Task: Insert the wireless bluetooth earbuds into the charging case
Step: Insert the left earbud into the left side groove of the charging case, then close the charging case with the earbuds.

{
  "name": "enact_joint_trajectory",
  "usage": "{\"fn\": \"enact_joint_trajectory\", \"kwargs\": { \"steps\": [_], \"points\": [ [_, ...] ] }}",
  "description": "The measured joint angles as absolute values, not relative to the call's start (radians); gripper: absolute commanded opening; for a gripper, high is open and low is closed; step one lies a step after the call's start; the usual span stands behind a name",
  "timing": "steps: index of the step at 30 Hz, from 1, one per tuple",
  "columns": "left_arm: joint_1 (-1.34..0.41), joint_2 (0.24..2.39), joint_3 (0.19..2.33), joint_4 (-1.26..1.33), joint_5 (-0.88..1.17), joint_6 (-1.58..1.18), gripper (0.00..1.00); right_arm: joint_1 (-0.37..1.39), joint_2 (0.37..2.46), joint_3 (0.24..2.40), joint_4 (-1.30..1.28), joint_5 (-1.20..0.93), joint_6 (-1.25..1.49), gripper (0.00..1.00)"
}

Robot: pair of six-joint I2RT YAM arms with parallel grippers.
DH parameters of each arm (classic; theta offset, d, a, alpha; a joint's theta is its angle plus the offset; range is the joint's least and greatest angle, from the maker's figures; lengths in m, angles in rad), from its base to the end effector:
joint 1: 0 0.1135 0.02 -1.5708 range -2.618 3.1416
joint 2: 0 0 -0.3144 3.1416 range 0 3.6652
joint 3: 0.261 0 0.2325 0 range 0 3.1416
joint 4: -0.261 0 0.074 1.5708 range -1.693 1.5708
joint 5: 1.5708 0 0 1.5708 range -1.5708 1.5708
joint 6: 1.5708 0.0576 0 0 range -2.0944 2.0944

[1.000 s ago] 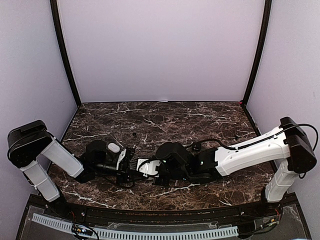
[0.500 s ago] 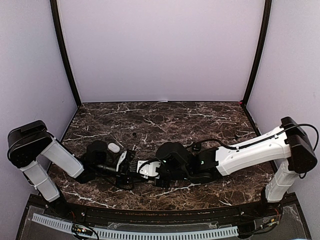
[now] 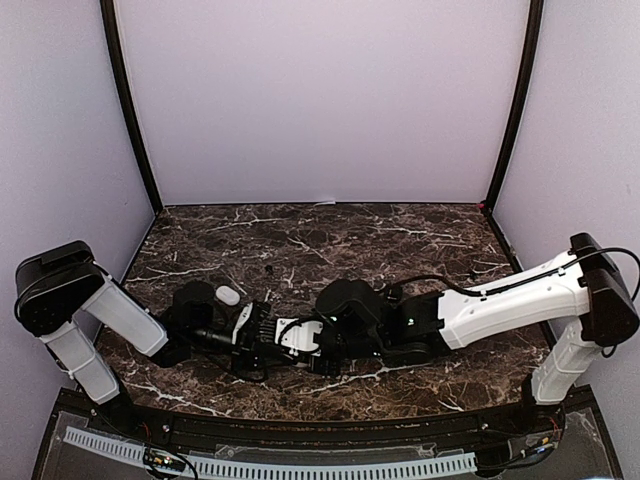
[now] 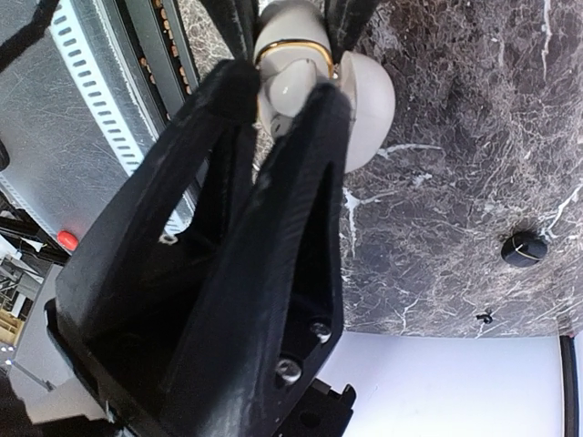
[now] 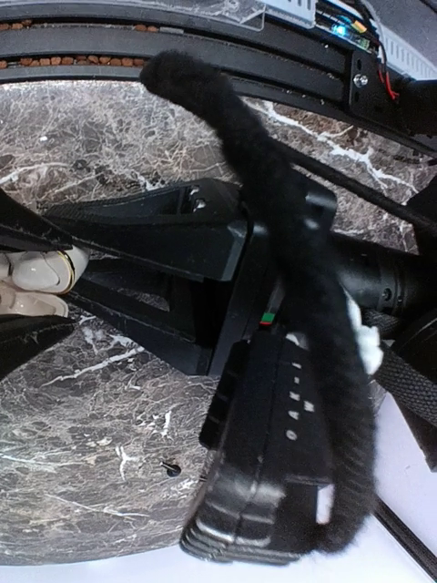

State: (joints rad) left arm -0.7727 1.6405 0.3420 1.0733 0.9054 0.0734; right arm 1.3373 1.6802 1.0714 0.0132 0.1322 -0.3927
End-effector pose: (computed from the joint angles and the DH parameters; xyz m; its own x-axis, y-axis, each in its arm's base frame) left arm 0.1595 -0.2188 0.2025 -0.0876 0.1486 -0.9850 0.9891 -0.1044 -0.1037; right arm 0.0956 0.3693 0.2732 0.2395 -0.6326 -0.7365 -0.9173 0.1011 -0.3851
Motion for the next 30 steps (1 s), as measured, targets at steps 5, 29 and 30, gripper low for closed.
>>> {"fn": "enact_joint_trajectory", "kwargs": {
  "steps": [5, 29, 30],
  "points": [
    [-0.773, 1.640, 0.342, 1.083, 0.904, 0.078, 0.00, 1.337, 1.626, 1.069, 0.015, 0.091, -0.375, 0.26],
    [-0.773, 1.565, 0.240, 1.262, 0.881, 0.124, 0.00, 1.087, 1.489, 0.892, 0.087, -0.107, -0.014, 0.00],
    [-0.773, 1.563, 0.233, 1.278, 0.883, 0.124, 0.00, 1.087, 1.499, 0.891, 0.091, -0.126, -0.004, 0.00]
  ]
}}
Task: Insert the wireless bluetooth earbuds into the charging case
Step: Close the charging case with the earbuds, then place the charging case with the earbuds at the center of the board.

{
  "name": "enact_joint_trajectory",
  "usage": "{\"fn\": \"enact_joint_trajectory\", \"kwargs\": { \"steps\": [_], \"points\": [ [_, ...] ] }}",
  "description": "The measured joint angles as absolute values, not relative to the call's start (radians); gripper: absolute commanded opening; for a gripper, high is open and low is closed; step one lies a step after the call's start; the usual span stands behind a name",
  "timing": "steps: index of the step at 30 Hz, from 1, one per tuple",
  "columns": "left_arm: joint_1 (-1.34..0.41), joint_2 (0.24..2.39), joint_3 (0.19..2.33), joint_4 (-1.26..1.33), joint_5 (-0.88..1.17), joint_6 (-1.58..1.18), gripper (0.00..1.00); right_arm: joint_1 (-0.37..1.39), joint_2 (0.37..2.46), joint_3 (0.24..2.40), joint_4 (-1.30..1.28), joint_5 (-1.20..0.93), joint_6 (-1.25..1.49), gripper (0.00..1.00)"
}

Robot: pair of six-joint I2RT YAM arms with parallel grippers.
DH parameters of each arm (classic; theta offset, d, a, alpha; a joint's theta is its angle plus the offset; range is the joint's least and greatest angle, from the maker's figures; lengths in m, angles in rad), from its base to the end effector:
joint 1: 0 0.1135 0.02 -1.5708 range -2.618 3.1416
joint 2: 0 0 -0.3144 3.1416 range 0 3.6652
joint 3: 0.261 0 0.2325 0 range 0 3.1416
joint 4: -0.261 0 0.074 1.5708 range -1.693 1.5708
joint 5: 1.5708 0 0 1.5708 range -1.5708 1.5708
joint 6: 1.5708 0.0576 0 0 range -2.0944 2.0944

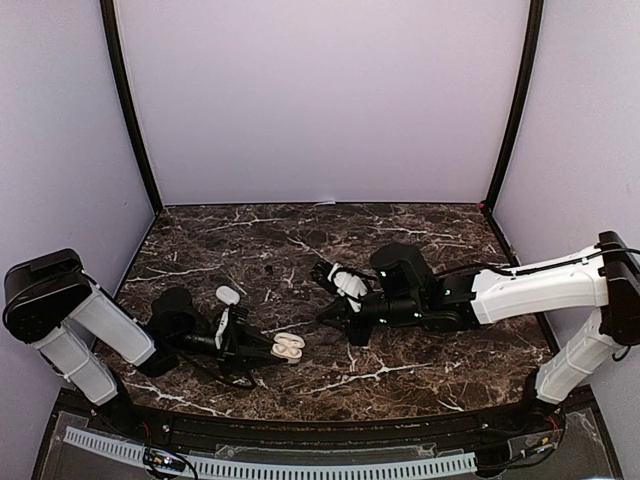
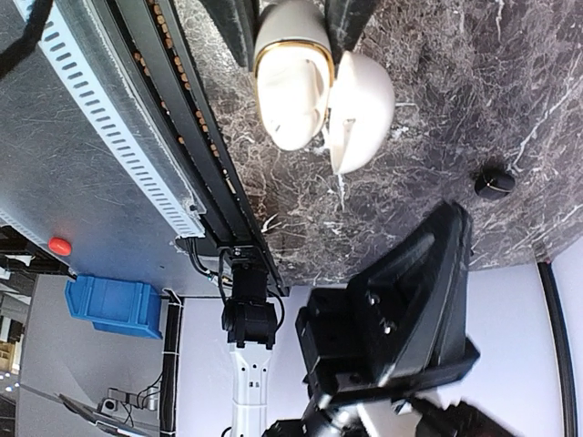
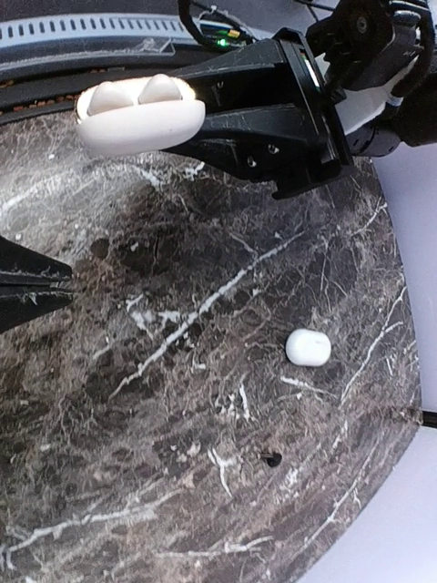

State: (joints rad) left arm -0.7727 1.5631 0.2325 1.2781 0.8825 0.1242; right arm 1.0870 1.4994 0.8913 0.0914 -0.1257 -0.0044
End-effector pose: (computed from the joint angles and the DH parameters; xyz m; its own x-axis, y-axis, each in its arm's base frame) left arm 0.1406 -0.1992 0.2182 0.0861 0.0260 -0.9960 0.9927 -0.0875 0.0835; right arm 0.1472 0.2957 0.2832 -0.2257 -0.4389 -0.8697 -0.9299 0.3631 0.0581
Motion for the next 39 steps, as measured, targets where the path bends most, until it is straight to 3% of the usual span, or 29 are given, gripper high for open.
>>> {"fn": "enact_joint_trajectory", "kwargs": {
  "steps": [12, 24, 29, 32, 35, 39],
  "points": [
    [-0.775, 1.563, 0.225, 1.330, 0.886, 0.125, 0.00, 1.092, 1.660, 0.941, 0.141, -0.352, 0.033, 0.00],
    [-0.777, 1.562, 0.257, 1.233, 0.833, 0.121, 0.00, 1.116, 1.505, 0.863, 0.265, -0.468, 0.012, 0.00],
    [-0.743, 1.515, 0.250, 1.229, 0.738, 0.033, 0.00, 1.104, 1.469, 0.859, 0.242, -0.274, 0.017, 0.01],
    [-0.618, 1.439, 0.249, 1.190, 0.665, -0.117, 0.00, 1.056, 1.427, 0.829, 0.234, -0.172, 0.036, 0.02],
    [-0.499, 1.340, 0.258, 1.065, 0.532, -0.255, 0.00, 1.003, 1.369, 0.791, 0.231, -0.076, 0.052, 0.02],
    [-0.469, 1.179, 0.302, 0.800, 0.313, -0.382, 0.00, 0.957, 1.333, 0.764, 0.237, 0.028, 0.075, 0.00]
  ]
}}
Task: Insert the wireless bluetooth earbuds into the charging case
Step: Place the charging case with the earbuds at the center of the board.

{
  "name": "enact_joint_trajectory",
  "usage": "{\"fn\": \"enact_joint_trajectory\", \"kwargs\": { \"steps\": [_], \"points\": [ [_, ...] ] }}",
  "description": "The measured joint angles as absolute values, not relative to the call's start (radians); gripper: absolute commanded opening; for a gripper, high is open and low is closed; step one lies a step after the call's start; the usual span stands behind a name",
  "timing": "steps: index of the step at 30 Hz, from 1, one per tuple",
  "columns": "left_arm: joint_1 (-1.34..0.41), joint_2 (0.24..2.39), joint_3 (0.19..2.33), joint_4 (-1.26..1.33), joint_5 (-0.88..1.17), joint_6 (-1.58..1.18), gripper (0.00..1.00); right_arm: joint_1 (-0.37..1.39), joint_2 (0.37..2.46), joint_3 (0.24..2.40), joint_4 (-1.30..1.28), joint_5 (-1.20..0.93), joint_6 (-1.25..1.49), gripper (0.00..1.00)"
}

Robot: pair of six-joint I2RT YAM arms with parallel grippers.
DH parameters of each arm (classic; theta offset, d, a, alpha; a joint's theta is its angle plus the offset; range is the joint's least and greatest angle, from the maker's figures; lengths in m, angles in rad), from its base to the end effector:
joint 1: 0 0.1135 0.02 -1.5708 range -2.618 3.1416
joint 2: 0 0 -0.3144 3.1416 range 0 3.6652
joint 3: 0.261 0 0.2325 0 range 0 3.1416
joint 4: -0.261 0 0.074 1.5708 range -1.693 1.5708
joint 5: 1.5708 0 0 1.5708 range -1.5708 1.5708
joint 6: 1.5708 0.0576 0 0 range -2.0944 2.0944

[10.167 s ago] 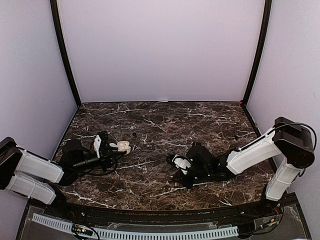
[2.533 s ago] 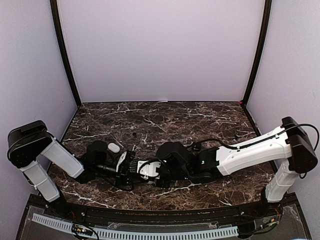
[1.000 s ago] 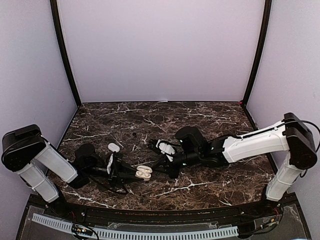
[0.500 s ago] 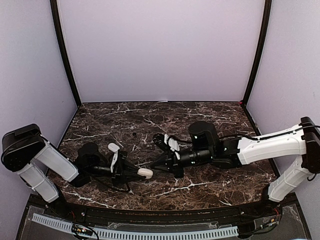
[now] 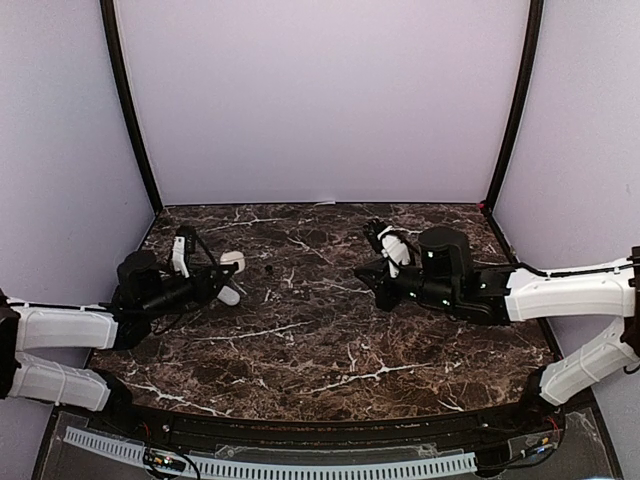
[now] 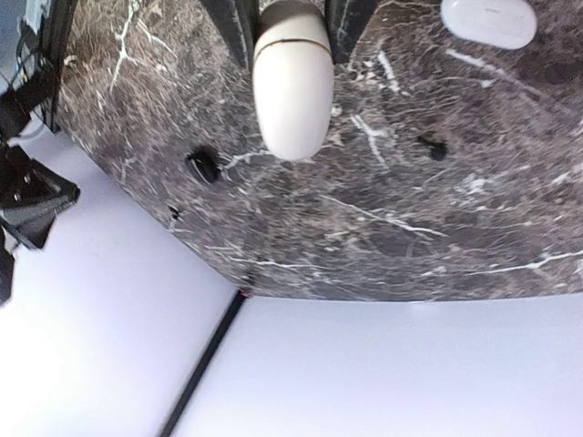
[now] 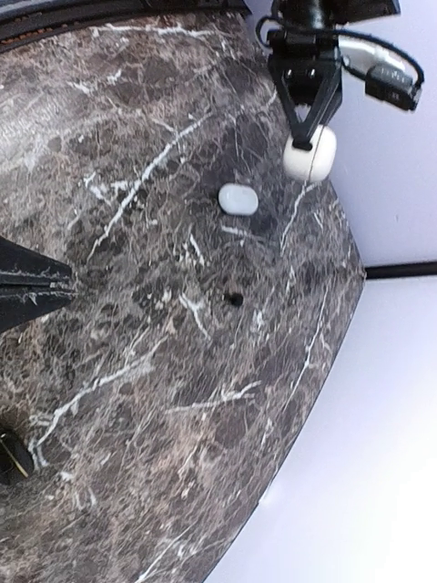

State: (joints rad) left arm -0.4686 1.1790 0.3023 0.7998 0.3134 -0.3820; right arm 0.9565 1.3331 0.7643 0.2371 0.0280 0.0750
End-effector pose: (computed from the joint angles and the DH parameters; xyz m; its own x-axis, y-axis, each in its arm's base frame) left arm 0.1866 -0.1144 0.2599 -0.3260 -0.2324 -0.9164 0.6276 0.6717 -0.3936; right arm 0.1696 0.2376 0.3058 -0.2472 -0.2206 -0.9435 -0.7853 0.6161 0.0618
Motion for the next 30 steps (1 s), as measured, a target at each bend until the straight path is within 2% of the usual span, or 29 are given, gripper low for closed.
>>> {"fn": "enact_joint_trajectory", "kwargs": {
  "steps": [6, 12, 18, 26, 30],
  "points": [
    [-0.346, 1.074, 0.338, 0.521, 0.139, -0.546, 0.00, 0.897, 1.320, 0.694, 0.247, 0.188, 0.137, 0.00],
    [-0.202, 1.077, 0.332, 0.356, 0.106, -0.694, 0.00, 0.831, 1.316, 0.652, 0.247, 0.286, 0.190, 0.00],
    [-0.120, 1.104, 0.296, 0.335, 0.138, -0.770, 0.00, 0.773, 1.316, 0.624, 0.248, 0.350, 0.239, 0.00],
    [-0.098, 1.236, 0.278, 0.364, 0.216, -0.820, 0.00, 0.722, 1.364, 0.595, 0.246, 0.377, 0.299, 0.00],
    [-0.095, 1.278, 0.279, 0.400, 0.241, -0.823, 0.04, 0.719, 1.375, 0.594, 0.247, 0.376, 0.305, 0.03]
  ]
}}
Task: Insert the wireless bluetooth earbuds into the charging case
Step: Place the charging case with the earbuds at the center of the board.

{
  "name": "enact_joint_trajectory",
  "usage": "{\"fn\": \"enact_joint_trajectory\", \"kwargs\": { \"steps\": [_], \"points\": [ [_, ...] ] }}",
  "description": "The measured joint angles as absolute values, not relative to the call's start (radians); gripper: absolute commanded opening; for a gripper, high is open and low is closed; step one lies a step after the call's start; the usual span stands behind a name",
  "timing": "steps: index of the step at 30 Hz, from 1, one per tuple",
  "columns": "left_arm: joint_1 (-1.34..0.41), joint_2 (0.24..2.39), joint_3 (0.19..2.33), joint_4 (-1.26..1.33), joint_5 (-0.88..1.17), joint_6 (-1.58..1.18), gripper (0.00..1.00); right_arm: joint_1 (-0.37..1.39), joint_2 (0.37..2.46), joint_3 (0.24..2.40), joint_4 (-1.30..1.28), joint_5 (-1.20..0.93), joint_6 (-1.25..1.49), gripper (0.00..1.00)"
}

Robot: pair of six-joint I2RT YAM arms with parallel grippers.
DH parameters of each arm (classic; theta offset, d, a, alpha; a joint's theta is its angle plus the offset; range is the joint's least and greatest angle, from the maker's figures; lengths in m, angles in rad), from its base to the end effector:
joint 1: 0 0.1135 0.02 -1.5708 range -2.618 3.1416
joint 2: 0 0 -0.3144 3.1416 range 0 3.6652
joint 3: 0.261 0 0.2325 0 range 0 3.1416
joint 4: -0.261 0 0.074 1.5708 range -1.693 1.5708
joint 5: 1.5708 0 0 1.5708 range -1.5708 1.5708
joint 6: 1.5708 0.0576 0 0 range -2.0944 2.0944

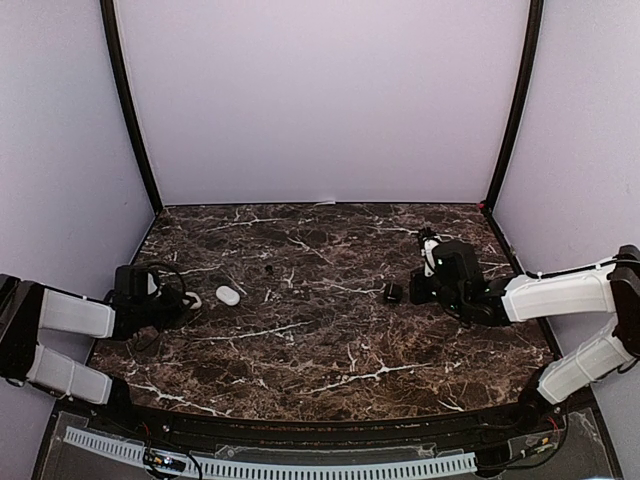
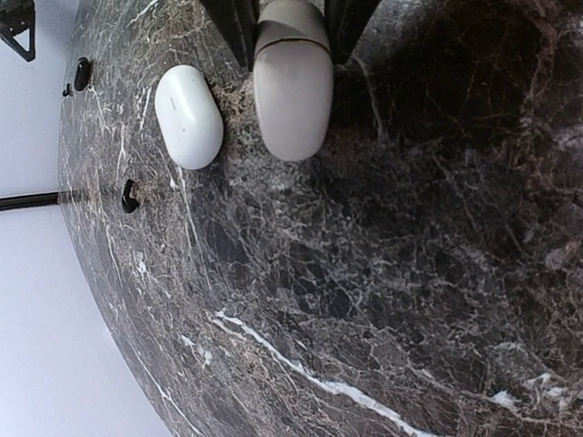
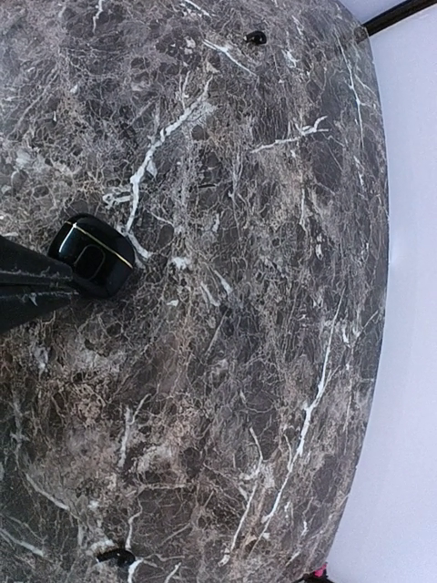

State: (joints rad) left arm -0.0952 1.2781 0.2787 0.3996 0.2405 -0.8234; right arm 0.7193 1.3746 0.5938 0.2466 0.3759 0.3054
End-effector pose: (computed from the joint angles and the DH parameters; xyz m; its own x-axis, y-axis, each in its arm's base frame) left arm 0.2062 -0.0335 0.1847 -0.5932 -0.6589 -0.4625 -0.2163 0.6838 -0.6968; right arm 0.2173 0.1622 0.2414 -0.4781 -0.0469 -0.8771 -0.2426 0.9668 0.0805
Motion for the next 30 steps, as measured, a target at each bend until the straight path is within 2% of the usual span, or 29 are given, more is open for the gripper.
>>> {"fn": "enact_joint_trajectory", "kwargs": {
  "steps": [6, 7, 10, 16, 24, 28, 30],
  "points": [
    [-0.094, 1.302, 0.279, 0.434, 0.251, -0.822, 0.24, 0.719, 1.382, 0.593, 0.246, 0.369, 0.315, 0.13],
    [-0.094, 1.302, 0.279, 0.434, 0.251, -0.818, 0.30, 0.719, 1.382, 0.593, 0.247, 0.367, 0.313, 0.17],
    [-0.094, 1.298, 0.279, 0.424, 0.249, -0.801, 0.54, 0.717, 1.382, 0.591, 0.247, 0.363, 0.313, 0.23],
    [-0.094, 1.231, 0.296, 0.310, 0.196, -0.790, 0.80, 0.712, 1.382, 0.590, 0.246, 0.356, 0.309, 0.33],
    [-0.094, 1.126, 0.334, 0.165, 0.154, -0.777, 0.83, 0.679, 1.417, 0.634, 0.192, 0.319, 0.293, 0.41],
    [-0.097, 1.085, 0.370, 0.128, 0.188, -0.743, 0.80, 0.651, 1.450, 0.691, 0.155, 0.249, 0.286, 0.59],
    [-0.106, 1.068, 0.385, 0.122, 0.219, -0.719, 0.77, 0.640, 1.465, 0.714, 0.141, 0.201, 0.283, 0.63]
  ]
}}
